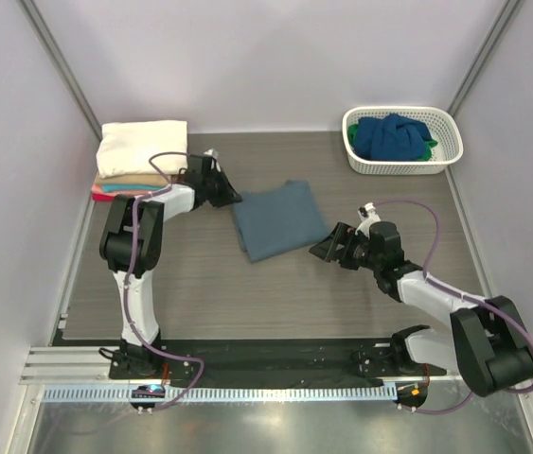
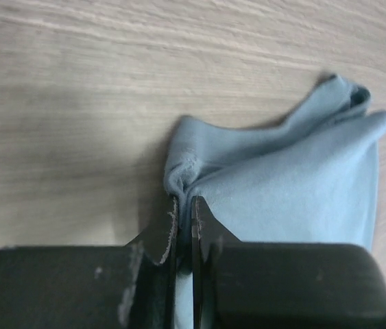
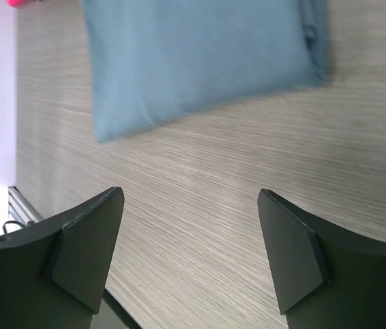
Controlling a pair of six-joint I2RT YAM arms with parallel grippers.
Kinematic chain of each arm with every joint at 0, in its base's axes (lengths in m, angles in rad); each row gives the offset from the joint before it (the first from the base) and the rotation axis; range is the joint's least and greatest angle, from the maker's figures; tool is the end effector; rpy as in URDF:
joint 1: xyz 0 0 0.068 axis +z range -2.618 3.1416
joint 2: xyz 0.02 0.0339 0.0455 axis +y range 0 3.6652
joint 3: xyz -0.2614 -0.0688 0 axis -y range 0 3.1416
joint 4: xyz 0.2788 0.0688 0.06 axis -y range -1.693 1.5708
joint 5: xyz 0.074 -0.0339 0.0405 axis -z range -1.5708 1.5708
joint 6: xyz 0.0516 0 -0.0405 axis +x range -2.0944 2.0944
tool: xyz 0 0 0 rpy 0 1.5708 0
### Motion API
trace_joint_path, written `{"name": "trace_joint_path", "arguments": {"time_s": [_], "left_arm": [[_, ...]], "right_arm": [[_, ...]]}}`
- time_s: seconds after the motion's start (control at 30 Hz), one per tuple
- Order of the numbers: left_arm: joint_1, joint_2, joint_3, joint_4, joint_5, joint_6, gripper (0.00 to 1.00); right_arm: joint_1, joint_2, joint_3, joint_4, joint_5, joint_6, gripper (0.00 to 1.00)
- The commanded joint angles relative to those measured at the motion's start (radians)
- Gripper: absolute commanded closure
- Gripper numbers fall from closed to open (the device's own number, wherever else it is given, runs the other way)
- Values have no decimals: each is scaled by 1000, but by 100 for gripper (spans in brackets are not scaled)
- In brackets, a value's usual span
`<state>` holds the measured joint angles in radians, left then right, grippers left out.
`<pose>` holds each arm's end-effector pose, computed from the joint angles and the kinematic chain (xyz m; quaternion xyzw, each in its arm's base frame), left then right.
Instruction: Fold and stack the t-shirts
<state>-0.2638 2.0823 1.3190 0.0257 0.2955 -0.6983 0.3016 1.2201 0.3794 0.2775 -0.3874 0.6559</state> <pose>0.4616 -0.1402 0.1091 -0.1368 0.8961 -0.3045 0.2925 0.2461 0.0970 0.1263 0.0600 0.8623 0.3679 0.3428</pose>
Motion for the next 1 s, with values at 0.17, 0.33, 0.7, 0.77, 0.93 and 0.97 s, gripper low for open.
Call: {"name": "trace_joint_path", "arguments": {"time_s": [0.17, 0.33, 0.7, 0.77, 0.93, 0.97], "left_arm": [[1, -202, 235, -380, -82, 197, 100], [31, -225, 384, -521, -94, 261, 100], [92, -304, 661, -724, -153, 374, 100], [97, -315, 701, -762, -170, 402, 100], [121, -321, 836, -832, -196, 453, 100], [129, -314, 858, -839, -191, 451, 100]], "right_arm": [[-5, -59, -42, 186, -16, 22, 15], [-22, -67, -62, 229, -57, 27, 15], [-58, -39, -83, 288, -114, 56, 15], [-64, -31, -83, 296, -117, 59, 14], [-65, -25, -88, 308, -128, 65, 14], [-67, -24, -88, 308, -128, 67, 14]]}}
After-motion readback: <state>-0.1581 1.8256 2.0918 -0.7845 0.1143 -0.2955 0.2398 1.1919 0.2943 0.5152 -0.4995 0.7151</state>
